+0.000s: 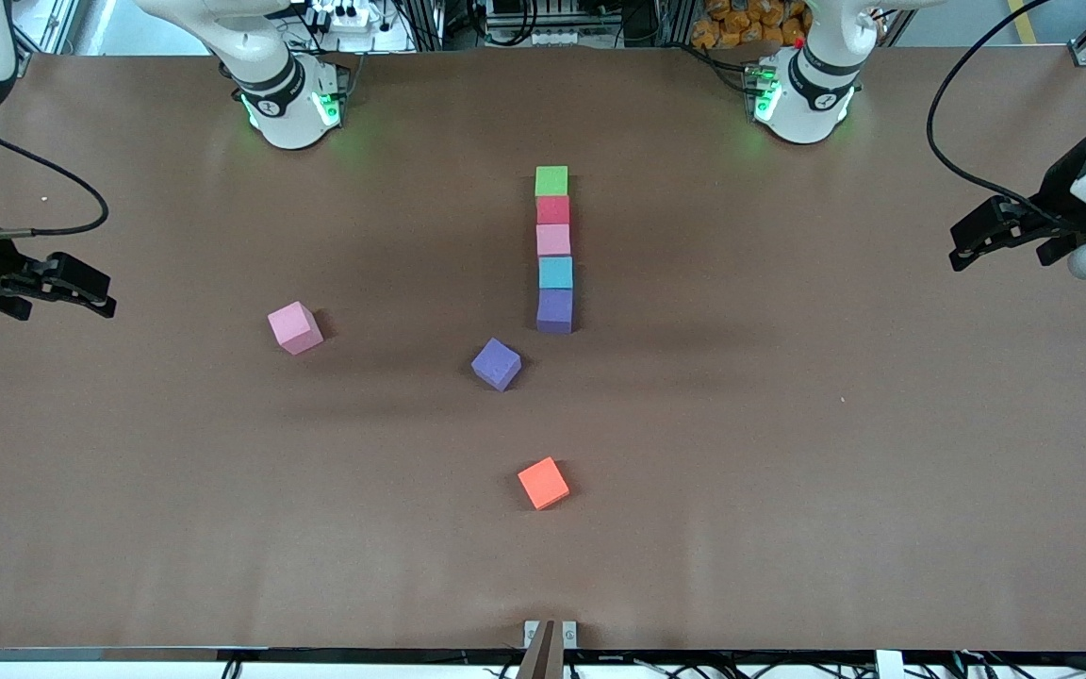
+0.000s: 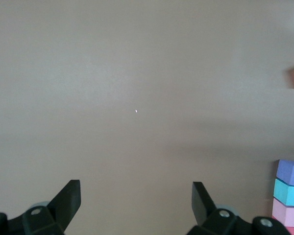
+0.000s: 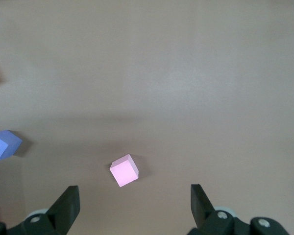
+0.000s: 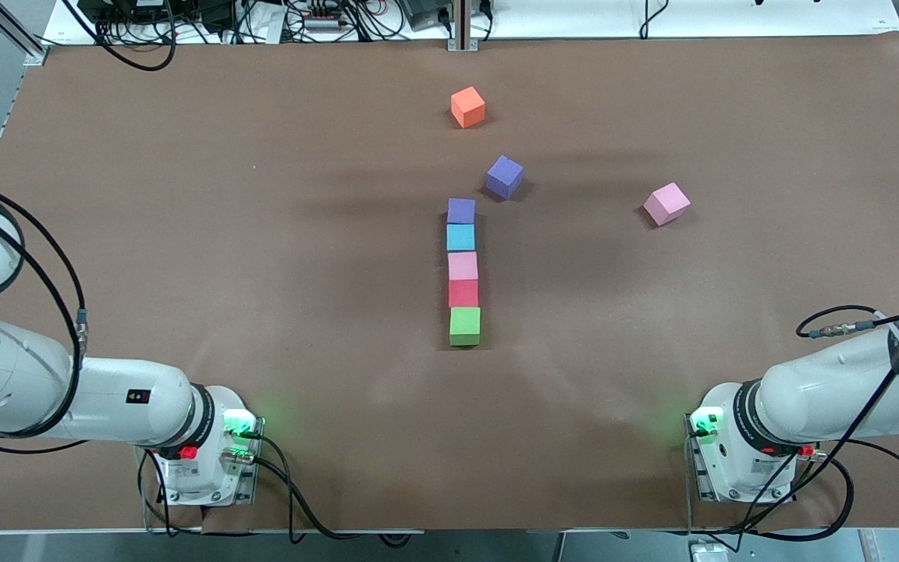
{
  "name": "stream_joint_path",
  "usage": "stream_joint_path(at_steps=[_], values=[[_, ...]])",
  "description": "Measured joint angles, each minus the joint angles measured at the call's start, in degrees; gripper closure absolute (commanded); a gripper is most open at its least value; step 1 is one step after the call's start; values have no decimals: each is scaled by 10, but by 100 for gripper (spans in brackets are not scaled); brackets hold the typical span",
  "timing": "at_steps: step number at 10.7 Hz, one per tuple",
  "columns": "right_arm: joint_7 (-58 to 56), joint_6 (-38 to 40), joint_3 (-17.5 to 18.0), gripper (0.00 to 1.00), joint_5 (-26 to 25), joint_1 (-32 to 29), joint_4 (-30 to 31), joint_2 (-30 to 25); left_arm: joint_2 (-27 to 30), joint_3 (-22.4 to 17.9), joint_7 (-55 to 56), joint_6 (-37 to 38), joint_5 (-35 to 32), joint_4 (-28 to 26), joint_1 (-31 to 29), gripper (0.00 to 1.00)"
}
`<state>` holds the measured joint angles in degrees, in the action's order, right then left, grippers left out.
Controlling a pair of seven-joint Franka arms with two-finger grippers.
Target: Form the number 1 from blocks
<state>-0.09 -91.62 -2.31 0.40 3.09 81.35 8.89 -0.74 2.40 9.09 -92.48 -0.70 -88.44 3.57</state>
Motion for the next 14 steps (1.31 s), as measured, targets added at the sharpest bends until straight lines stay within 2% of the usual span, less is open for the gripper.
stream_joint_path(at_steps=[14], values=[[0, 2, -2, 0, 0, 0, 2, 1, -2, 0, -10, 1, 1, 8, 8, 0]])
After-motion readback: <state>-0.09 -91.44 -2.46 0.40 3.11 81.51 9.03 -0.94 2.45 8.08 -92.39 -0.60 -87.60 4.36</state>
